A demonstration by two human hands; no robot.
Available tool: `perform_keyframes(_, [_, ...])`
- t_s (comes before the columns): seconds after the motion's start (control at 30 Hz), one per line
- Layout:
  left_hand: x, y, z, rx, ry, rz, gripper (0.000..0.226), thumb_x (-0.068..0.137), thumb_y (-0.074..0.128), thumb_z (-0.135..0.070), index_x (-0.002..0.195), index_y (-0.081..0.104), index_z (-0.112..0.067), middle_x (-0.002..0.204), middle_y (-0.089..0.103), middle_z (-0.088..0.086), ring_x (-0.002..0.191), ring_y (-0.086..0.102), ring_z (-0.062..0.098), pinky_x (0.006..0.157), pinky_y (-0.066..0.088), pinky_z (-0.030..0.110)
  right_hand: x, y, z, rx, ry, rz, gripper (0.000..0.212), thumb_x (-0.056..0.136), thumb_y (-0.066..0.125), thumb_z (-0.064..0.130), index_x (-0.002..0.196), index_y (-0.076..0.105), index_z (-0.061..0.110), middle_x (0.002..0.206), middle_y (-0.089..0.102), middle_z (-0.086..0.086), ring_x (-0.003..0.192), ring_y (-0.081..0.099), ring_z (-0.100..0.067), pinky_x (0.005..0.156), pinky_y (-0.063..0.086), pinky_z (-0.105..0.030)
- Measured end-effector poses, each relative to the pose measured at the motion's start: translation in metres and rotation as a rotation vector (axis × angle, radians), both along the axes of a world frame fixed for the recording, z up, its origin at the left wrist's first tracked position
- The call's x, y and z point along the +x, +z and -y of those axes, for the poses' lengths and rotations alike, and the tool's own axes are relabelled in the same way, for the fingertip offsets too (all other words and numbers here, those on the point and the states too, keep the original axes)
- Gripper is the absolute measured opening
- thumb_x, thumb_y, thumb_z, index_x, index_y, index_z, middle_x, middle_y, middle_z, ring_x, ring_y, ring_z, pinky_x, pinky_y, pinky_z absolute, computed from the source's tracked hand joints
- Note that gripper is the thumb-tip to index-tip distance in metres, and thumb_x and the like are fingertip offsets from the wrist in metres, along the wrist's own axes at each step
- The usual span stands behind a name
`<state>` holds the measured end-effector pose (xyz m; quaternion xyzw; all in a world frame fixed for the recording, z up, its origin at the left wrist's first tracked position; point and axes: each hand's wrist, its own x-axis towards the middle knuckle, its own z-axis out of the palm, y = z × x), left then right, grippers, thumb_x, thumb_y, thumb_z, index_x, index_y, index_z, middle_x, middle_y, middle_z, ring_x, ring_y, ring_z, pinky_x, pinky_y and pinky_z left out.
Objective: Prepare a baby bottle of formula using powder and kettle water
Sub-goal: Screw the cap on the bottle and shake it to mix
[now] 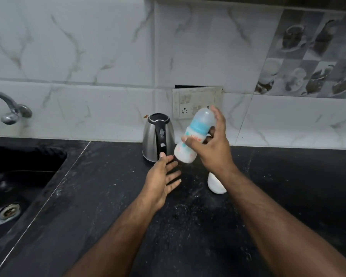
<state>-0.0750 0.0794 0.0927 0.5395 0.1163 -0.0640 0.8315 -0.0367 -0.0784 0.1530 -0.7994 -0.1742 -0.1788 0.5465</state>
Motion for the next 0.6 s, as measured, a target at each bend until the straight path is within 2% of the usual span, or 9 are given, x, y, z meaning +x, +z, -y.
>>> perform_keyframes(0.1, [-0.002, -0.002, 0.003, -0.041, -0.028, 0.0, 0.055, 0.105, 0.036, -0.059, 0.135, 0.064, -0.023, 0.126, 0.075, 0.002, 0.115, 0.072, 0.024, 0.102, 0.054, 0.049, -0.006, -0.008, -0.003, -0.188, 0.114, -0.071, 0.101, 0.068, 0.086, 0.042, 0.146, 0.024, 0.061, 0.107, 0.067, 0.016, 0.09, 0.07, 0.0, 0.084, 0.063, -0.04])
perform_keyframes(0.17, [-0.001, -0.003, 0.004, -0.13, -0.036, -0.017, 0.056, 0.104, 0.039, -0.06, 0.132, 0.065, -0.019, 0.125, 0.075, 0.007, 0.115, 0.073, 0.026, 0.102, 0.055, 0.053, -0.008, -0.015, -0.006, -0.138, 0.1, -0.075, 0.099, 0.07, 0.09, 0.038, 0.144, 0.027, 0.061, 0.107, 0.067, 0.018, 0.092, 0.069, 0.002, 0.084, 0.062, -0.033])
perform_keyframes(0.23, [-0.001, -0.004, 0.005, -0.246, -0.054, -0.038, 0.059, 0.104, 0.039, -0.061, 0.134, 0.064, -0.017, 0.128, 0.073, 0.012, 0.118, 0.071, 0.031, 0.099, 0.057, 0.056, -0.007, -0.016, -0.009, -0.051, 0.063, -0.069, 0.1, 0.068, 0.09, 0.042, 0.143, 0.027, 0.06, 0.108, 0.064, 0.02, 0.093, 0.068, 0.005, 0.08, 0.06, -0.024])
perform_keyframes(0.37, [-0.002, -0.001, 0.006, -0.349, -0.124, 0.004, 0.062, 0.106, 0.034, -0.059, 0.138, 0.061, -0.013, 0.134, 0.07, 0.016, 0.123, 0.068, 0.032, 0.091, 0.062, 0.049, -0.012, -0.02, -0.016, -0.171, 0.151, -0.115, 0.102, 0.068, 0.089, 0.047, 0.145, 0.024, 0.059, 0.113, 0.065, 0.018, 0.099, 0.065, 0.008, 0.085, 0.056, -0.025])
perform_keyframes(0.43, [-0.002, -0.002, 0.007, -0.338, -0.12, -0.009, 0.057, 0.107, 0.038, -0.056, 0.136, 0.063, -0.013, 0.127, 0.073, 0.015, 0.111, 0.073, 0.029, 0.079, 0.065, 0.042, -0.014, -0.021, -0.016, -0.157, 0.219, -0.171, 0.1, 0.069, 0.087, 0.048, 0.146, 0.025, 0.058, 0.118, 0.064, 0.015, 0.1, 0.066, 0.004, 0.088, 0.056, -0.025])
perform_keyframes(0.53, [0.0, -0.009, 0.008, -0.316, -0.139, -0.043, 0.059, 0.105, 0.043, -0.06, 0.127, 0.066, -0.011, 0.101, 0.073, 0.014, 0.073, 0.072, 0.024, 0.052, 0.06, 0.029, -0.009, -0.022, -0.011, -0.061, 0.308, -0.279, 0.1, 0.071, 0.086, 0.032, 0.149, 0.028, 0.052, 0.12, 0.068, 0.005, 0.101, 0.071, -0.007, 0.091, 0.06, -0.036])
perform_keyframes(0.6, [0.0, -0.011, 0.007, -0.31, -0.173, -0.045, 0.06, 0.104, 0.043, -0.06, 0.127, 0.065, -0.008, 0.091, 0.068, 0.016, 0.06, 0.067, 0.024, 0.045, 0.054, 0.026, -0.008, -0.023, -0.009, -0.023, 0.358, -0.367, 0.1, 0.073, 0.086, 0.024, 0.15, 0.028, 0.051, 0.121, 0.071, -0.001, 0.103, 0.074, -0.013, 0.083, 0.064, -0.046])
